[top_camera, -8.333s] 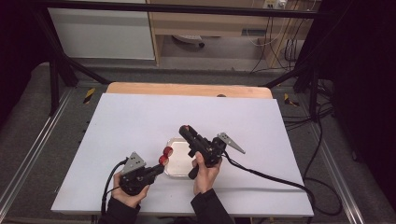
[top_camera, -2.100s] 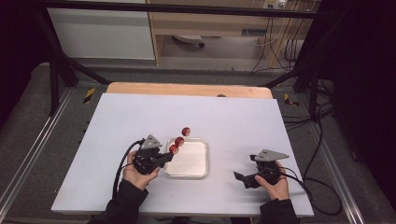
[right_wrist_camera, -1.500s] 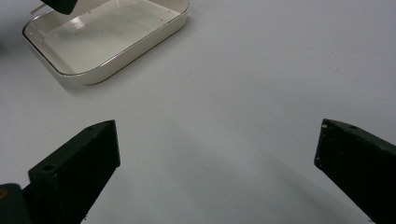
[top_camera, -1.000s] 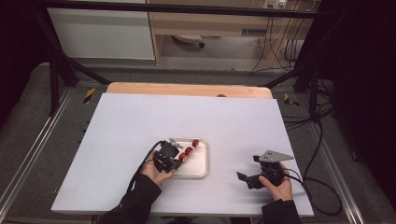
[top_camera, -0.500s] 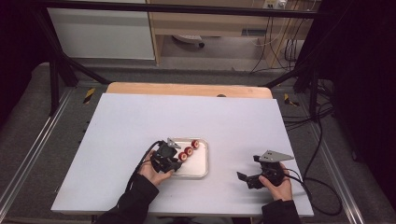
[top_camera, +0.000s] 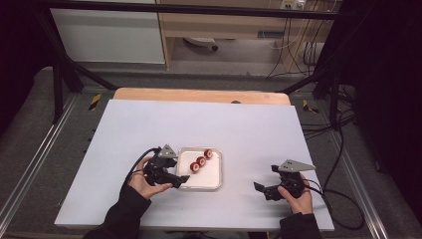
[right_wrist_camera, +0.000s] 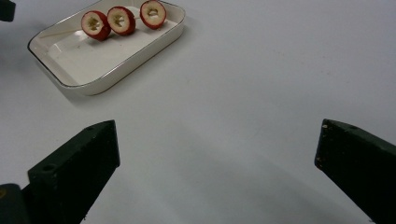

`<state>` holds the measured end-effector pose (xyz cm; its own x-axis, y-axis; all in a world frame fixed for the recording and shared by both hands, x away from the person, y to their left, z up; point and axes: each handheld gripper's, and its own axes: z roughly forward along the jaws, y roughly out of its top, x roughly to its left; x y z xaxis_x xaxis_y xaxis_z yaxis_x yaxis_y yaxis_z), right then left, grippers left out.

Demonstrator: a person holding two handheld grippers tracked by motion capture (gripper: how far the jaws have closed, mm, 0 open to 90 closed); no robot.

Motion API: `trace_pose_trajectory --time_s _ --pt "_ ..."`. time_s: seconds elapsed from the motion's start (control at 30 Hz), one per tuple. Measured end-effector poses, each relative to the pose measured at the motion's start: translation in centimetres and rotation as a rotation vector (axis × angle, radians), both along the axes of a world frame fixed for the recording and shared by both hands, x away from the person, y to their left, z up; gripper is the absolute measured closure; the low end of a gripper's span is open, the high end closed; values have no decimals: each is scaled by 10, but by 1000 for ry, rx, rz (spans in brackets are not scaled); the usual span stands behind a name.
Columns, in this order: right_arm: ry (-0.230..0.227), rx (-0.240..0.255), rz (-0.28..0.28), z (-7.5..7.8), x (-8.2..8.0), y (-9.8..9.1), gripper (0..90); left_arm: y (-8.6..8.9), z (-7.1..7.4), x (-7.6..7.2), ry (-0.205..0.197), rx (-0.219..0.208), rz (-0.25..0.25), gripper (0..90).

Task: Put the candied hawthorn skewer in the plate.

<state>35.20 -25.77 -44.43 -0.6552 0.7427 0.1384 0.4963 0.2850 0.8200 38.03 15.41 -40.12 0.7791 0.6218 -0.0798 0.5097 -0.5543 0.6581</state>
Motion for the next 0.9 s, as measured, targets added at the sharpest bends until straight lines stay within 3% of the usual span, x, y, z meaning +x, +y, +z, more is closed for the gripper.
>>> trace_pose_trajectory --time_s 0.2,0.4,0.5,0.63,0.9 --pt "5 5 -3 0 0 0 6 26 -4 -5 -30 -4 18 118" --pt "13 -1 -2 -1 0 0 6 57 -15 -17 -69 -12 57 82" --pt "22 -2 -4 -1 0 0 6 73 -20 -24 -112 -13 59 41" --pt "29 -9 -4 -2 0 1 6 92 -26 -29 -111 -73 105 41" --pt "53 -26 -2 -7 1 1 6 122 -42 -29 -98 -86 159 55"
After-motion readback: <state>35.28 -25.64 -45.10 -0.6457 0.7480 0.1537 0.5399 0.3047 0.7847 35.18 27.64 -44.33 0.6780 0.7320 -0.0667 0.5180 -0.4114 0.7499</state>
